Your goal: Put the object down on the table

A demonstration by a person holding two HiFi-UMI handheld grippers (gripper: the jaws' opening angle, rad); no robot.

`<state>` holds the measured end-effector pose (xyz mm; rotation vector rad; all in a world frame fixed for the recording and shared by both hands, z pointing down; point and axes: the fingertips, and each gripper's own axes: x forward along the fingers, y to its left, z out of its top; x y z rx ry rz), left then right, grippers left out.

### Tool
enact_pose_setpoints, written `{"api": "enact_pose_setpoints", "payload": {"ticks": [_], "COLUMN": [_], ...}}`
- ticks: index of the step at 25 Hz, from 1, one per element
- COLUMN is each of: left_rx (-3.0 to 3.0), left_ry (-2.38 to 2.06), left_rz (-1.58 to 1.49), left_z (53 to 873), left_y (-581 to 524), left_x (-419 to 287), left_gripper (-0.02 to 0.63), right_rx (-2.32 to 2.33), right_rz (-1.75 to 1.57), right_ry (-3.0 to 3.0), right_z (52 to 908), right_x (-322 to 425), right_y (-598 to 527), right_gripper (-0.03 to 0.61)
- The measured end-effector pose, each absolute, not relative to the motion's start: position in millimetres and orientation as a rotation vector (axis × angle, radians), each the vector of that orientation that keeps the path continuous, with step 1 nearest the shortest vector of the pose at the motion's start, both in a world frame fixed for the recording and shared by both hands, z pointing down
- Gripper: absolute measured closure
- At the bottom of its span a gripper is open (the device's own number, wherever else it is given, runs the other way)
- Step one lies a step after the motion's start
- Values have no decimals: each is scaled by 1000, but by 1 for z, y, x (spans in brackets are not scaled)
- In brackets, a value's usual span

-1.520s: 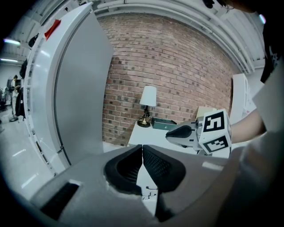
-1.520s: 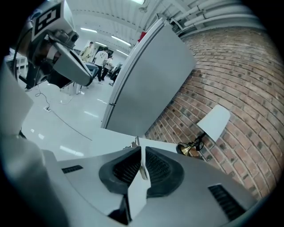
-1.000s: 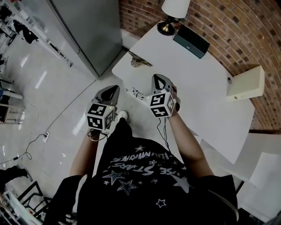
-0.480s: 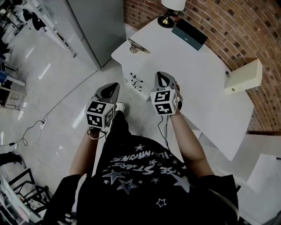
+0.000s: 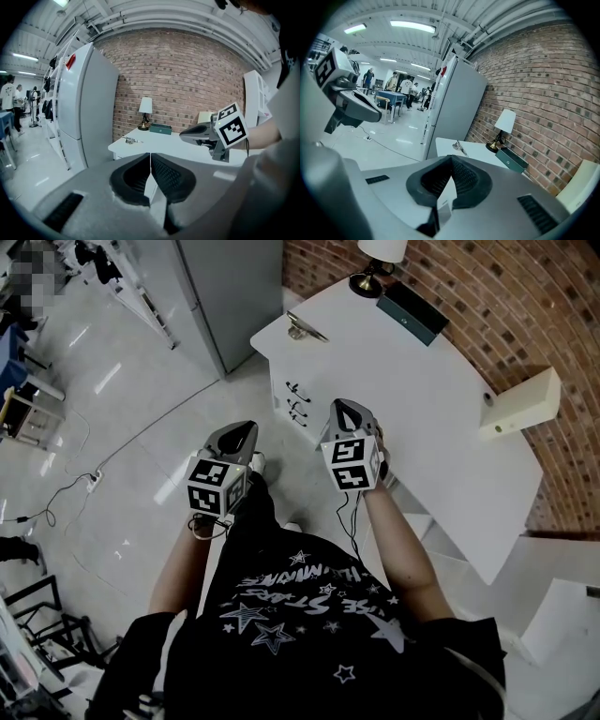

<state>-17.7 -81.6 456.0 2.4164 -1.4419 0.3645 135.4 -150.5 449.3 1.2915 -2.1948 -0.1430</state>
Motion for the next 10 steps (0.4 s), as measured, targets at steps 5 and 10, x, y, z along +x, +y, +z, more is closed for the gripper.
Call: {"api": "enact_pose_setpoints", "payload": {"ticks": [5, 10], "left_rx": [2383, 2356], "left_ry": [-1489, -1504], "left_rz": [323, 321], "left_z": [454, 457], "left_y": [-58, -39], "left_x": [-23, -30], "left_gripper": [592, 592], "right_rx": [1264, 1253], "right_rz": [-141, -113], "right_ry": [-2215, -2218], "right_z": [456, 461], "right_x": [133, 131], "right_y": [-127, -109], "right_gripper": [577, 577]}}
